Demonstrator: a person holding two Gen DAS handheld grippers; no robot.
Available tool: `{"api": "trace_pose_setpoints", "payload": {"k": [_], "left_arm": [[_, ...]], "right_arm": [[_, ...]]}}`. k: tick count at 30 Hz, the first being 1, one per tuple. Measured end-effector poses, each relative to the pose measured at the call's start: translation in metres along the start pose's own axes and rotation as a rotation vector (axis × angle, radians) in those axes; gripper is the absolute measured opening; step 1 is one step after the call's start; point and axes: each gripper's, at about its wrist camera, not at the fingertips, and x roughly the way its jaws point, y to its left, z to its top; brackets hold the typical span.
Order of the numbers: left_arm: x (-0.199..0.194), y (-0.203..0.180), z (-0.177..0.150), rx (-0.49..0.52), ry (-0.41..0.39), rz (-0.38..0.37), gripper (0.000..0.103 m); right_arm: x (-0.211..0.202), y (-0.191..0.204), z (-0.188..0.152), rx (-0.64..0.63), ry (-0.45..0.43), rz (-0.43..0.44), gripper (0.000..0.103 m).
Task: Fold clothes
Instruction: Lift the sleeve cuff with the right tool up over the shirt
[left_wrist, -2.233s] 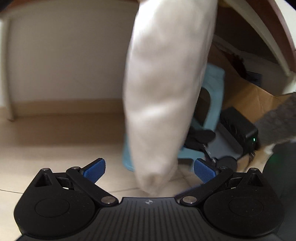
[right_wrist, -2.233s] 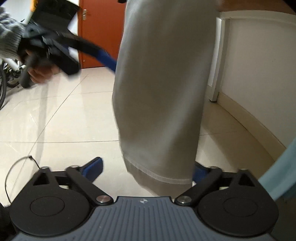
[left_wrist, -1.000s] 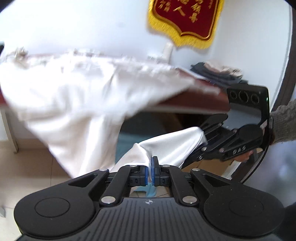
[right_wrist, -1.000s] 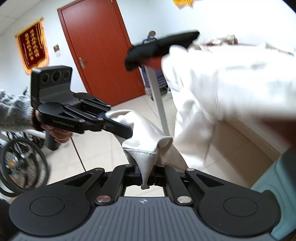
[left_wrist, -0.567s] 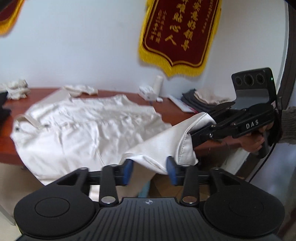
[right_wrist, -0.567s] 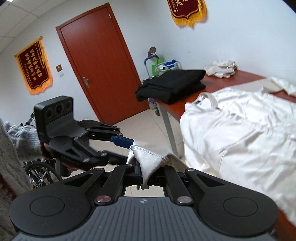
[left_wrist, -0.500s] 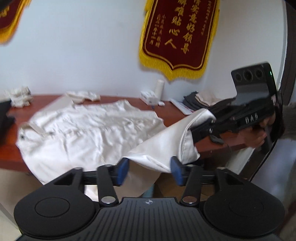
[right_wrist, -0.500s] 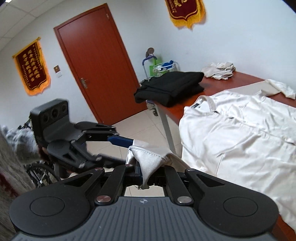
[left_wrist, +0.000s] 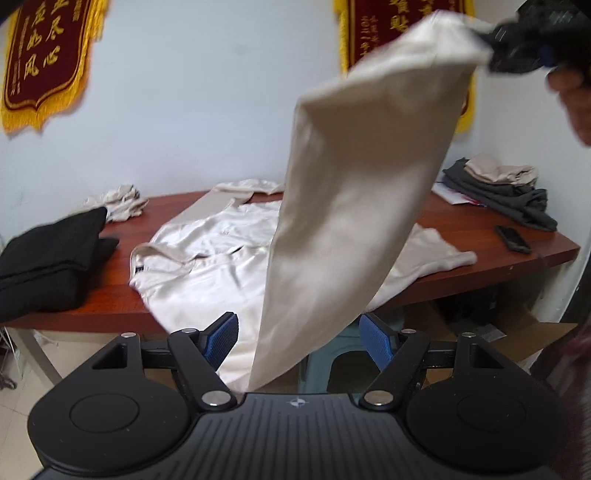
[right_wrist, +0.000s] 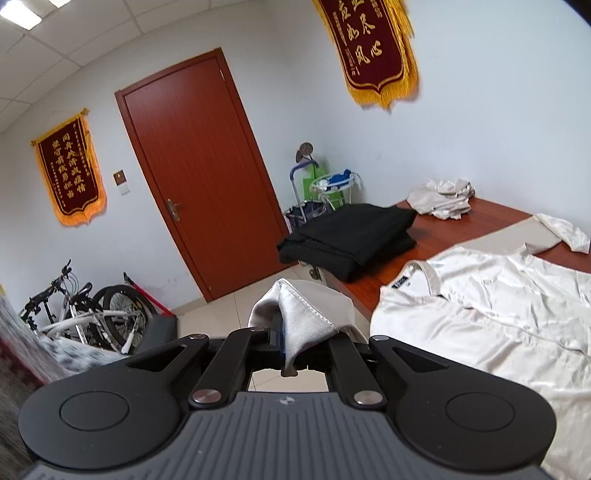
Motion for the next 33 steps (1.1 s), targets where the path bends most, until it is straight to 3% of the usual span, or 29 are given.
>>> {"api": "trace_pose_setpoints", "payload": {"k": [8, 12, 15, 17, 19, 26, 33], "left_arm": [[0.045, 0.032, -0.006, 0.056, 0.025, -0.088, 0.074], [0.074, 0.039, -0.008, 0.110, 0.066, -0.190, 0.068], [0.092, 0.038, -0.010, 0.166, 0.071, -0.199, 0.042], [0.102, 0.038, -0.010, 0.191, 0.077, -0.206, 0.014], [0.110, 0.039, -0.006, 0.195, 0.083, -0.218, 0.002], [0.109, 0.057, 0.014, 0.104, 0.037, -0.171, 0.002], [0.140, 0.079, 0.026, 0.042, 0.108, -0.106, 0.003]], "right_arm": [[-0.007, 0.008, 0.038, 0.012, -0.064, -0.028, 0.003], [-0.008, 0.006, 0.058, 0.031, -0.086, -0.042, 0.003], [-0.009, 0.004, 0.071, 0.027, -0.098, -0.048, 0.003], [-0.009, 0.000, 0.082, 0.012, -0.101, -0.065, 0.003], [-0.008, -0.006, 0.089, -0.005, -0.104, -0.074, 0.003], [0.006, -0.054, 0.106, -0.003, -0.125, -0.078, 0.003], [0.029, -0.126, 0.127, 0.058, -0.152, -0.052, 0.003]]}}
